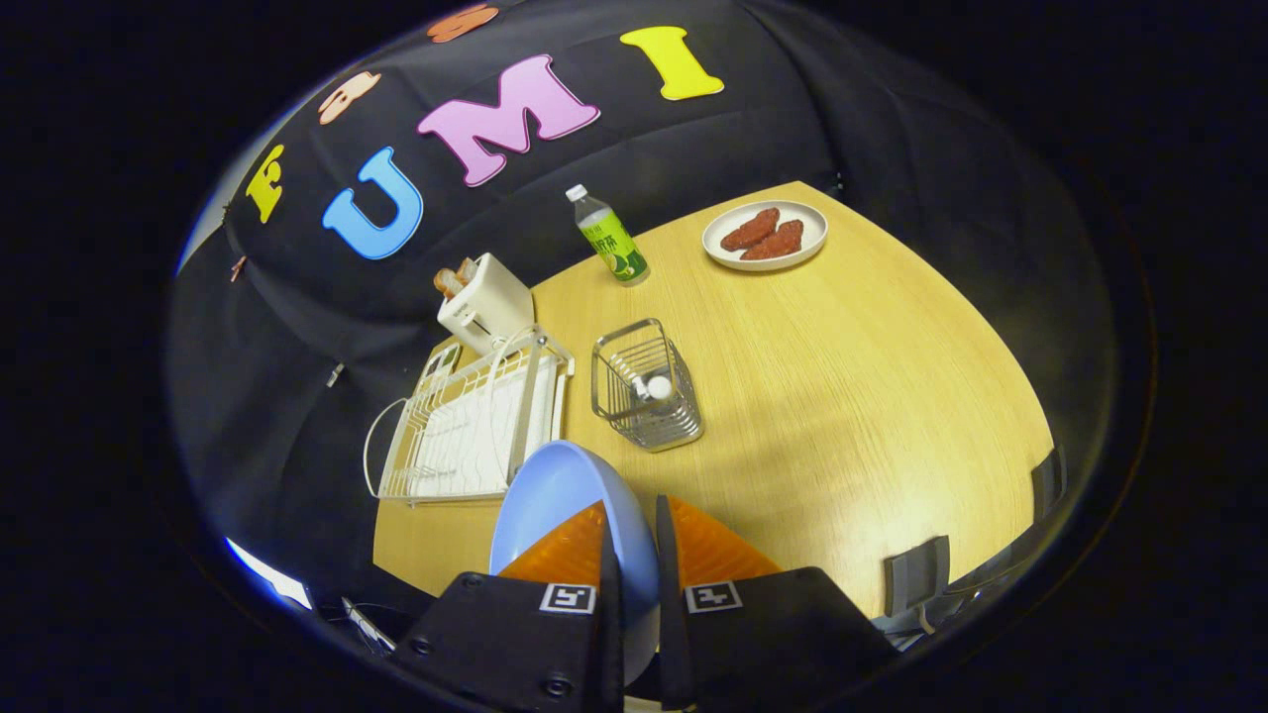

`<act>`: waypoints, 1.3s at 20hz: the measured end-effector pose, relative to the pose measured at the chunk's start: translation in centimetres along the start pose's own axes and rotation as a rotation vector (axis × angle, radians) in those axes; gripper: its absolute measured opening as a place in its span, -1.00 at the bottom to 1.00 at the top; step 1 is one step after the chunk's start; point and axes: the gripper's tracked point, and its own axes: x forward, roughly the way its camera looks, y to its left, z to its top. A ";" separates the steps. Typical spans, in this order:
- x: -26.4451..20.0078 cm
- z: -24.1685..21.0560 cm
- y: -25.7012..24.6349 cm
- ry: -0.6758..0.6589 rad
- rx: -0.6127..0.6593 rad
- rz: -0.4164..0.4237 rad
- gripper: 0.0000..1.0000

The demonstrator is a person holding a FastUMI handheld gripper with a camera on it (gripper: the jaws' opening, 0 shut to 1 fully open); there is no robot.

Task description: Take the plate from the dish rack, then take the spoon from the basket and place it into the plate.

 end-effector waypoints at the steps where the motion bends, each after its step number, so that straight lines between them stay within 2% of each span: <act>1: 0.9 -0.4 -0.6 0.008 -0.004 0.008 -0.63; 7: 5.8 -3.5 -1.9 0.123 -0.050 0.083 -0.62; 9: 6.5 -3.6 -0.9 0.130 -0.049 0.144 -0.59; 12: 7.0 -3.7 -1.6 0.128 -0.124 0.178 -0.54; 14: 6.6 -3.3 -2.3 0.112 -0.168 0.196 -0.01; 15: 6.4 -2.7 -2.7 0.091 -0.194 0.202 0.19; 18: 4.7 -0.4 -3.1 -0.007 -0.316 0.222 0.95; 22: 2.9 4.3 -1.3 -0.223 -0.495 0.282 0.97; 26: 2.7 7.2 0.9 -0.327 -0.547 0.331 0.97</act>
